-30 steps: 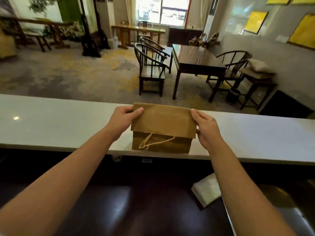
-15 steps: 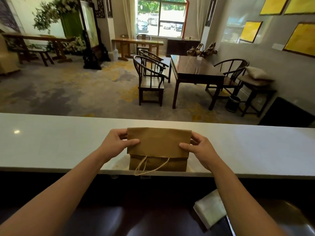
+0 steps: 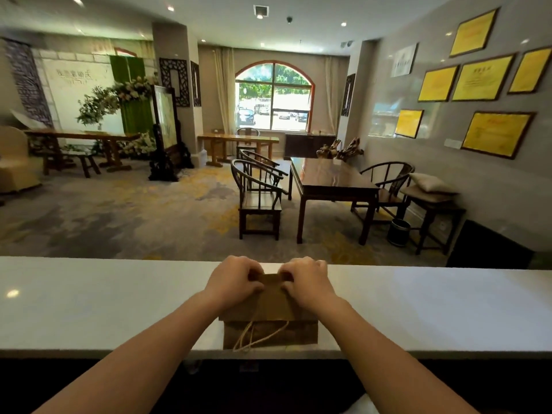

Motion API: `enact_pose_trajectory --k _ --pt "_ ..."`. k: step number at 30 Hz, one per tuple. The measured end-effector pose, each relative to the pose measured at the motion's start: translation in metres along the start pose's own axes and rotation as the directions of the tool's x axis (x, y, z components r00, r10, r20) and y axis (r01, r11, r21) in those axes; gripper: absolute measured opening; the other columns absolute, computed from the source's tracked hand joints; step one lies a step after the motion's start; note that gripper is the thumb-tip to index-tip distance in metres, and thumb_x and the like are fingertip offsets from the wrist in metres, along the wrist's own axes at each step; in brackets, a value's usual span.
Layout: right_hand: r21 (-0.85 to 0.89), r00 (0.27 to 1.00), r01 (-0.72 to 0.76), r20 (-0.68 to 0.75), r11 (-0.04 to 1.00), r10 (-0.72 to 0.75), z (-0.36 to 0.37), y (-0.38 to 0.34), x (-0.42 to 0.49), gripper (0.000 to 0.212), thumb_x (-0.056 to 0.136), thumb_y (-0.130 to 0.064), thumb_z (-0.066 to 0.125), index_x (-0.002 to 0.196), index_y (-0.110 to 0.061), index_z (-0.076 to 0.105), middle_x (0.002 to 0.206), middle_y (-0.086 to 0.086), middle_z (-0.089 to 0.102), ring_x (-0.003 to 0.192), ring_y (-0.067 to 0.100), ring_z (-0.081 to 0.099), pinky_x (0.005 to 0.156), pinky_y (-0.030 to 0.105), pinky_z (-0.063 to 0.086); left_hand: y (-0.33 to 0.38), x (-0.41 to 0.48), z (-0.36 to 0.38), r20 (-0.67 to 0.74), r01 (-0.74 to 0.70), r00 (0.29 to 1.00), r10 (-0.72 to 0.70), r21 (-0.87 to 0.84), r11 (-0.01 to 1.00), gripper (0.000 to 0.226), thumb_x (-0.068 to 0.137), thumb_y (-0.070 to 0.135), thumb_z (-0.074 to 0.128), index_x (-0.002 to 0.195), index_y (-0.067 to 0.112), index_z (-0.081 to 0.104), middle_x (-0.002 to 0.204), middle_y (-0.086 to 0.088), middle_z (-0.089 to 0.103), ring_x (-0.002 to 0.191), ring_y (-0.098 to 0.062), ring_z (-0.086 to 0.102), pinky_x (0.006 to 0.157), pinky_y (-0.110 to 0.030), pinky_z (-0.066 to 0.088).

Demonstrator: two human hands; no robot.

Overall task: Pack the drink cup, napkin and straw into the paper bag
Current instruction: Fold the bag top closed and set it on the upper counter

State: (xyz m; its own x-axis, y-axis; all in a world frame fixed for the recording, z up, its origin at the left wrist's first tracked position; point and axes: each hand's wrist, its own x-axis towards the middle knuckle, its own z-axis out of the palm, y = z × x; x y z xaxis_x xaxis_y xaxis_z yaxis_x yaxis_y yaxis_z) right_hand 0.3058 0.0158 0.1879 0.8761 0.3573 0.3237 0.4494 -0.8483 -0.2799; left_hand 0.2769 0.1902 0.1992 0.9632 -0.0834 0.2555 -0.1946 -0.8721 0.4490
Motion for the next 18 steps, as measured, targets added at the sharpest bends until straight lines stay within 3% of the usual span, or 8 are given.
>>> enact_pose_trajectory --k 3,7,11,18 --pt "-0.047 0.996 0.082 -0.025 0.995 -0.084 0.005 -0.016 0.004 0.017 0.094 -0.023 0.057 0.090 -0.024 0.074 0.085 -0.003 0.065 0.084 0.018 0.058 0.091 0.039 0.046 0.017 0.006 0.006 -0.005 -0.074 0.997 0.075 0.093 0.993 0.014 0.085 0.018 0.065 0.093 0.025 0.075 0.090 0.006 0.073 0.080 -0.009 0.066 0.080 -0.031 0.057" --pt "-0.106 0.999 0.025 -0.032 0.994 -0.028 -0.007 0.018 0.001 0.017 0.091 -0.021 0.062 0.098 -0.024 0.077 0.095 -0.004 0.071 0.089 0.017 0.061 0.087 0.034 0.050 -0.004 0.006 -0.013 0.061 -0.057 0.997 0.047 0.170 0.984 0.017 0.084 0.019 0.068 0.098 0.023 0.076 0.098 0.004 0.073 0.088 -0.010 0.066 0.085 -0.029 0.055" --pt "-0.087 0.993 -0.048 -0.107 0.995 0.039 -0.010 0.040 -0.010 0.015 0.091 -0.026 0.066 0.099 -0.023 0.078 0.094 -0.005 0.071 0.087 0.012 0.061 0.081 0.023 0.051 -0.022 -0.004 -0.017 0.002 -0.035 0.999 0.036 0.183 0.983 0.020 0.086 0.018 0.067 0.103 0.023 0.076 0.102 0.004 0.075 0.092 -0.008 0.067 0.088 -0.025 0.053" --pt "-0.099 0.994 -0.083 -0.073 0.992 0.076 -0.014 0.040 -0.014 0.020 0.092 -0.027 0.065 0.107 -0.023 0.077 0.097 -0.004 0.075 0.087 0.012 0.066 0.083 0.023 0.054 -0.027 -0.014 -0.022 -0.073 -0.006 0.997 0.017 0.142 0.990 0.030 0.089 0.005 0.060 0.110 0.021 0.074 0.109 0.001 0.075 0.100 -0.012 0.068 0.094 -0.025 0.050"
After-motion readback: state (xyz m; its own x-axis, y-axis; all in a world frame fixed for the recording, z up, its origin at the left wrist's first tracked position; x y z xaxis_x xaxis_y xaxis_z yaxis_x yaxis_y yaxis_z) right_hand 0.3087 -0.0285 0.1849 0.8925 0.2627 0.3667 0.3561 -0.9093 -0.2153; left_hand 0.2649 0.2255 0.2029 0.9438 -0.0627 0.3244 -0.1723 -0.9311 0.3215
